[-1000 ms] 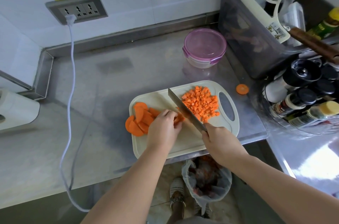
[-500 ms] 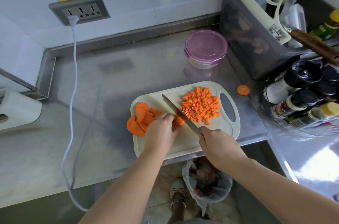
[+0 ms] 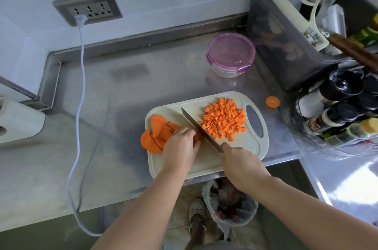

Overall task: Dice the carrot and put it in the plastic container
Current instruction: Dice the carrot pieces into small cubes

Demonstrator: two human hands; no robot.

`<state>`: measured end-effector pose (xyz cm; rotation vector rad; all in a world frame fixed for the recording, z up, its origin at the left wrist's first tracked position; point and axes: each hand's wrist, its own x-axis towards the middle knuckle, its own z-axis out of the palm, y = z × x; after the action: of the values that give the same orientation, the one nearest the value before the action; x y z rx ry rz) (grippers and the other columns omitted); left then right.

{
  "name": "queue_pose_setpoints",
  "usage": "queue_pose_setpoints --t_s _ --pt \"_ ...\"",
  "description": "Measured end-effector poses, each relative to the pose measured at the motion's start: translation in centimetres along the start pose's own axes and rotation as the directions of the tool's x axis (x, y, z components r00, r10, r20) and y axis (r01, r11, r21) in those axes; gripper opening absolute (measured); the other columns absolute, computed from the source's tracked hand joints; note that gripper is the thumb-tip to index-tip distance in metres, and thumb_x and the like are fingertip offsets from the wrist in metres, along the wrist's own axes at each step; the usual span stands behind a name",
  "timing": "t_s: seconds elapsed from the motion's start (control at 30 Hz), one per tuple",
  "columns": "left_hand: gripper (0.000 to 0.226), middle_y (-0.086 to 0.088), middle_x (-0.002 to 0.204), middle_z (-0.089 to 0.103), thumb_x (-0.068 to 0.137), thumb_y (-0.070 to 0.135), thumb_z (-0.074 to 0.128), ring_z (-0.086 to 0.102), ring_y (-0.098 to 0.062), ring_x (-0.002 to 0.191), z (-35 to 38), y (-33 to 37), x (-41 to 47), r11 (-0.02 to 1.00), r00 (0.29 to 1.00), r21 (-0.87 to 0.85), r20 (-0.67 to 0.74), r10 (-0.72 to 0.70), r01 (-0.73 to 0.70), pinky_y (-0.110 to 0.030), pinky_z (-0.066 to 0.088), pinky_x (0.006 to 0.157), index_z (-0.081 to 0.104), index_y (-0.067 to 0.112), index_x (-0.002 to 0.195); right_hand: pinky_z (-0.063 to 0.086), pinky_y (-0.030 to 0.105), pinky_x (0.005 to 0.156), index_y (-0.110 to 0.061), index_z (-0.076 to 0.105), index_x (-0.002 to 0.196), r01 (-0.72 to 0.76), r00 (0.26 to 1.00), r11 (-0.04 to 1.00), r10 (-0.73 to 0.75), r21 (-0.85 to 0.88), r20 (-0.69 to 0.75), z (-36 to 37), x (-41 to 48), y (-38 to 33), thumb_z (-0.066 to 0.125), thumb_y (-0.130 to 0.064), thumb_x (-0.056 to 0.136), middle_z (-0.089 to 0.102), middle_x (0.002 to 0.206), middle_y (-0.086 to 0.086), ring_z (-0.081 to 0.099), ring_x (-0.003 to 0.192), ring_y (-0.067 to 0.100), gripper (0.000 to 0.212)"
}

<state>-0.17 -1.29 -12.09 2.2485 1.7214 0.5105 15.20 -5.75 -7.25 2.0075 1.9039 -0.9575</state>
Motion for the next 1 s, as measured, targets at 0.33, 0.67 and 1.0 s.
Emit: queue_pose_setpoints --t_s 0.33,0.67,1.0 --pt "0.019 0.002 0.088 0.068 0.078 0.029 0.076 0.065 -0.02 0.081 -0.8 -0.1 -0.1 0.997 0.998 -0.065 -0.043 -0.055 0.053 -0.023 0.039 0.059 0.072 0.015 0.091 0.044 0.036 0.065 -0.018 0.047 0.107 0.087 0.99 0.976 -0.062 0.199 -0.125 -0.8 -1.4 1.2 0.03 -0.027 0.103 0.052 0.079 0.0 0.054 0.076 0.024 0.02" --pt "0.021 -0.001 0.097 0.066 0.087 0.03 0.066 0.062 -0.021 0.09 -1.7 0.1 -0.9 0.995 0.995 -0.01 0.001 -0.103 0.103 -0.023 0.032 0.06 0.069 0.013 0.098 0.054 0.044 0.069 -0.017 0.047 0.113 0.1 0.99 0.99 -0.089 0.097 -0.108 -0.1 -1.9 0.1 0.029 -0.025 0.103 0.058 0.078 0.004 0.061 0.073 0.028 0.022" --pt "0.015 0.001 0.095 0.066 0.087 0.027 0.066 0.062 -0.019 0.091 -1.1 -0.1 -0.3 0.995 0.994 0.003 0.039 -0.098 0.098 -0.023 0.035 0.062 0.069 0.015 0.096 0.057 0.044 0.07 -0.015 0.044 0.119 0.064 0.996 0.998 -0.066 -0.026 -0.065 0.5 -1.1 0.1 0.04 -0.011 0.098 0.063 0.089 0.006 0.064 0.077 0.027 0.023"
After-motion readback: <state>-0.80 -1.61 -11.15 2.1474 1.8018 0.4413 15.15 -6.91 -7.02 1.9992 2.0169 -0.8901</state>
